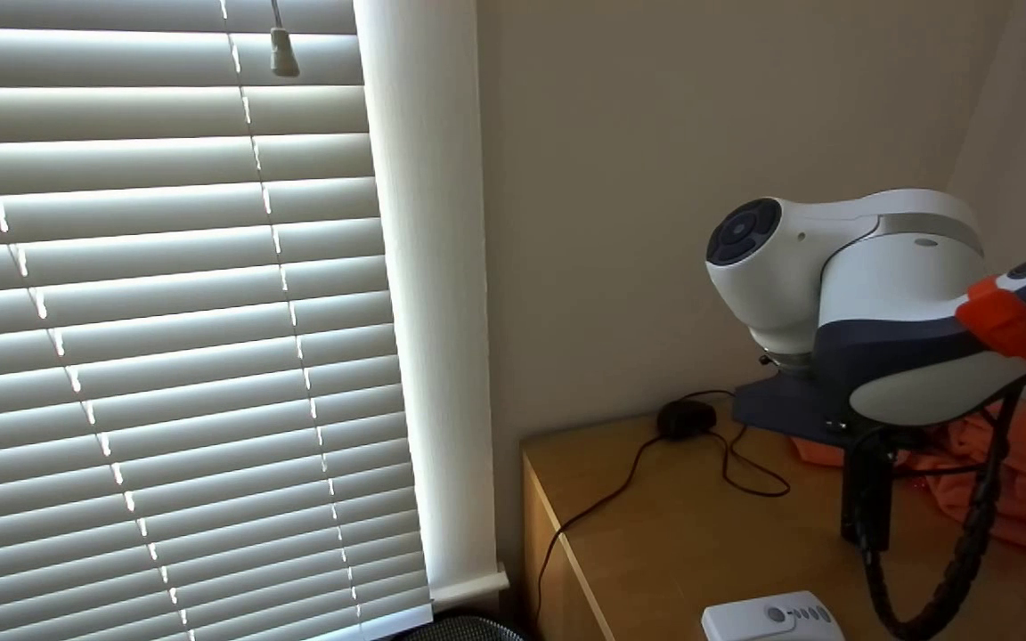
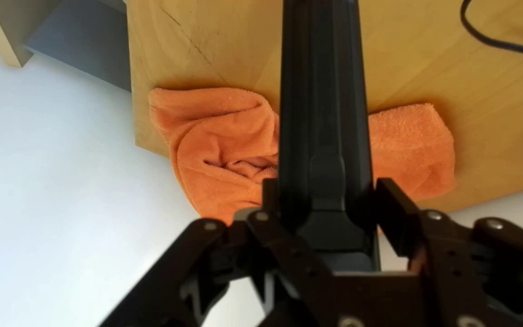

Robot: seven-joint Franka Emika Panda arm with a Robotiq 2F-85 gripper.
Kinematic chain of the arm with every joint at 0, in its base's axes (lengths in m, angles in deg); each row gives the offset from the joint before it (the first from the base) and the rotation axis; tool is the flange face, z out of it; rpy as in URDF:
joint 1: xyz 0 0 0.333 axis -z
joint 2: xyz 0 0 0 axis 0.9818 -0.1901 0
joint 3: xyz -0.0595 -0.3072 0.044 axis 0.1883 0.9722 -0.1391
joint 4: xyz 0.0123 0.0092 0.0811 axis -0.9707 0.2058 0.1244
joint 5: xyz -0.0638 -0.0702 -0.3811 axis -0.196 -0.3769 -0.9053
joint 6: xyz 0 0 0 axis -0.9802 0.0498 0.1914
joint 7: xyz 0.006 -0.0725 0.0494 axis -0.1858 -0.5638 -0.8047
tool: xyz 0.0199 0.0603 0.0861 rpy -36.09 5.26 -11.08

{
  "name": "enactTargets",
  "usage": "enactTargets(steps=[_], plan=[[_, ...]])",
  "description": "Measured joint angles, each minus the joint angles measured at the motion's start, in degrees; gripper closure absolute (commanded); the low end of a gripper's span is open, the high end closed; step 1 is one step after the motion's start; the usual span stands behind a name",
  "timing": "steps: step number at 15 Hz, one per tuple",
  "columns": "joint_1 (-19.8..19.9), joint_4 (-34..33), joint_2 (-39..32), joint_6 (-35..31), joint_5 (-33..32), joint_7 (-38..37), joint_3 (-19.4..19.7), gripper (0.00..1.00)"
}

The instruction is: Turn the remote

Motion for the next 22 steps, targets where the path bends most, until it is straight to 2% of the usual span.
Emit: enactTargets(steps=[6,17,22], plan=[[-0.4,-3.1,-3.2,7.0,-5.2,-11.5,-0.6,0.7],[-1.5,-12.9,-14.2,18.2,-9.4,-16.7,-1.7,0.7],[-1.5,-15.6,-16.6,19.3,-9.4,-18.8,-1.9,0.7]])
